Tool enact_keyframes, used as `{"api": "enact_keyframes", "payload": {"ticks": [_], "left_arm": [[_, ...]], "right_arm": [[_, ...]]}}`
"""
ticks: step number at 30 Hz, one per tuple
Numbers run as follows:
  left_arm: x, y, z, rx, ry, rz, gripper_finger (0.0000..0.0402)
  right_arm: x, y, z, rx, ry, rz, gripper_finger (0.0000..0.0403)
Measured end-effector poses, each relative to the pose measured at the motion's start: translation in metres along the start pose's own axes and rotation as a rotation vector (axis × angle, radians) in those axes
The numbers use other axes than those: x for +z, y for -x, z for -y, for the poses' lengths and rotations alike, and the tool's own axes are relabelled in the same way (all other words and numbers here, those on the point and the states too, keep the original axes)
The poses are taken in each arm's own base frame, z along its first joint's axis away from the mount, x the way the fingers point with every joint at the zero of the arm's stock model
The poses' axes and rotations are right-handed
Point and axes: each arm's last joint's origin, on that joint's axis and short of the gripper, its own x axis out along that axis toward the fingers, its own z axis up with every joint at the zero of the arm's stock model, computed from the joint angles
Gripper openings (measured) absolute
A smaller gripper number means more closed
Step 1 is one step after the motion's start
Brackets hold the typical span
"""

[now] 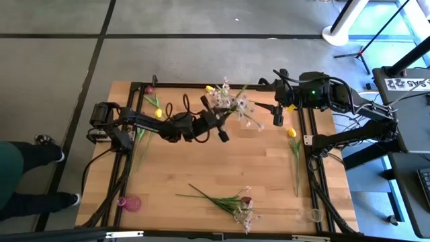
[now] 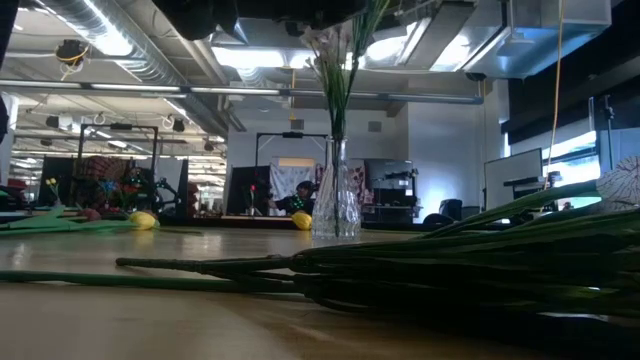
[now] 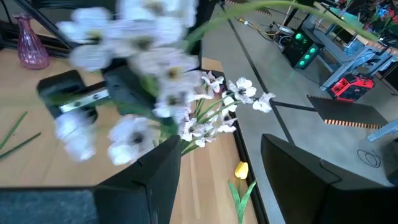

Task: Sort flowers into vase by color
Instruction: Put the top white flowers into the top transparent vase

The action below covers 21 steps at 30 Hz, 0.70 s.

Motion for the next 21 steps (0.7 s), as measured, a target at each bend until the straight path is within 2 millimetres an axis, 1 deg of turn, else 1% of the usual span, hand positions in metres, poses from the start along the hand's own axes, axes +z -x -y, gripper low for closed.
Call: {"api": "enact_keyframes", "payload": {"ticks": [4, 9, 12, 15, 21], "left_arm": [[-0.003, -0.002, -0.003, 0.032, 0.044, -0.022, 0.0010], [-0.007, -0.006, -0.011, 0.071, 0.140, -0.045, 0.0010], [-0.005, -0.007, -0.015, 0.096, 0.160, -0.017, 0.0010], [0.002, -0.005, -0.015, 0.104, 0.194, 0.040, 0.0010], [0.003, -0.001, -0.007, 0.108, 0.194, 0.023, 0.0010]], "right_arm": [[0.000, 0.000, 0.000, 0.000, -0.001, 0.000, 0.0220], [0.000, 0.000, 0.000, 0.000, -0.002, -0.001, 0.0220], [0.000, 0.000, 0.000, 0.000, -0.002, -0.001, 0.0220], [0.000, 0.000, 0.000, 0.000, -0.002, -0.001, 0.0220], [0.000, 0.000, 0.000, 0.001, -0.002, -0.003, 0.0220]]}}
